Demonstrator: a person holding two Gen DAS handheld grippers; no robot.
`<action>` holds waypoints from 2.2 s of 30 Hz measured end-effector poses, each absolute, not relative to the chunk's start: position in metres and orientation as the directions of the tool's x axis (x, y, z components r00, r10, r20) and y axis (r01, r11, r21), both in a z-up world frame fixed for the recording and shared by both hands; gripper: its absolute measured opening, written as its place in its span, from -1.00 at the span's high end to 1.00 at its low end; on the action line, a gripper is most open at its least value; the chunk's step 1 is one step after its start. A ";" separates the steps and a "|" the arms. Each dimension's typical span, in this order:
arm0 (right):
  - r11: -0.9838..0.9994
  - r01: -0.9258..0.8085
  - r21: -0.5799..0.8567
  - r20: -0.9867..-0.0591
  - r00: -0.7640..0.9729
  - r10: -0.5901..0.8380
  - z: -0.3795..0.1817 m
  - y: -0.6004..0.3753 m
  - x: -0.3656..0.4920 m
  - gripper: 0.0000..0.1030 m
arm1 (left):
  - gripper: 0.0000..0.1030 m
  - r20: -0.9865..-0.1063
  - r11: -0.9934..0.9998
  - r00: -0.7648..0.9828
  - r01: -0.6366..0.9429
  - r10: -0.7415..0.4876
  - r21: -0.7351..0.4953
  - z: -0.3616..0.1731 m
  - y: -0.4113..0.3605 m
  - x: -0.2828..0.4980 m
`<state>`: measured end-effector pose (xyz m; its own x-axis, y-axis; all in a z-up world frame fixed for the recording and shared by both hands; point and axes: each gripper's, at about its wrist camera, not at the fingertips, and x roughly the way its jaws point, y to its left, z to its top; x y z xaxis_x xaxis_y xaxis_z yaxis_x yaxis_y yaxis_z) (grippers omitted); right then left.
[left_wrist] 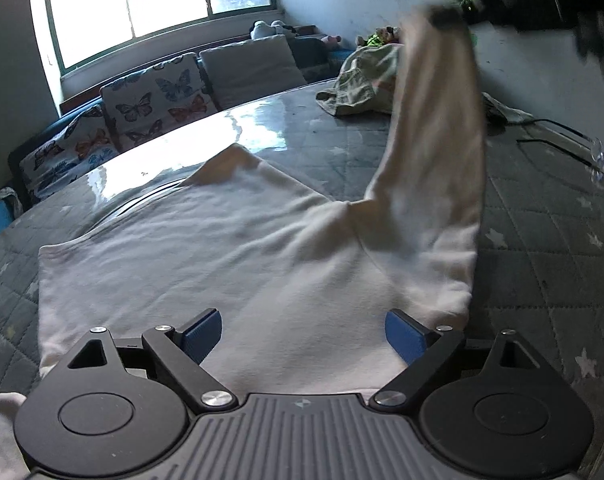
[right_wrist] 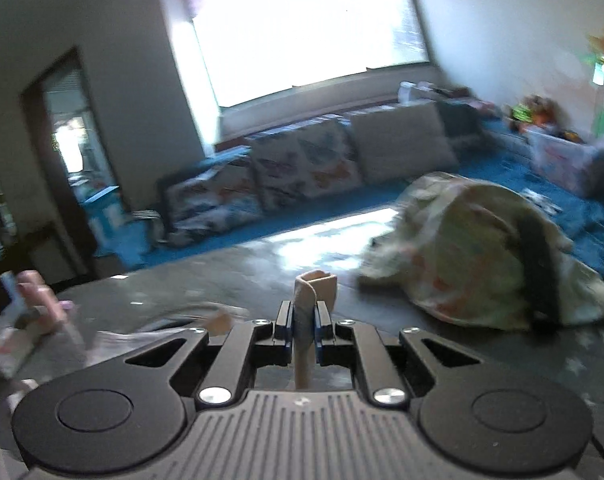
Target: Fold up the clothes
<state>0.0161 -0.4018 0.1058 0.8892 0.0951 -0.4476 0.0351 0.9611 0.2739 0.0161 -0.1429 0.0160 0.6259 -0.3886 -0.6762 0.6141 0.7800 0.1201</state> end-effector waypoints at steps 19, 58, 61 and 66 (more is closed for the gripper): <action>0.866 -0.432 0.252 -0.516 0.697 0.498 0.108 -0.201 0.036 0.80 | -0.78 -0.609 0.925 0.754 0.370 -0.247 0.082 0.034 -0.005 -0.003; 0.950 -0.308 0.057 -0.728 0.638 0.251 0.005 -0.253 0.051 0.50 | 0.87 -0.646 0.924 0.717 0.379 -0.261 0.047 0.029 -0.006 -0.008; 0.950 -0.309 0.056 -0.729 0.637 0.250 0.007 -0.251 0.052 0.48 | 0.86 -0.658 0.928 0.708 0.372 -0.257 0.037 0.027 0.000 -0.007; 0.928 -0.371 0.040 -0.720 0.633 0.285 0.012 -0.230 0.044 0.37 | 0.64 -0.650 0.931 0.711 0.364 -0.268 0.014 0.031 0.010 -0.011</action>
<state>0.0442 -0.2301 0.0117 0.6331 0.2845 -0.7198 -0.3712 0.9277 0.0403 -0.0110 0.0104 0.0313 0.7115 -0.2679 -0.6496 0.3636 0.9314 0.0140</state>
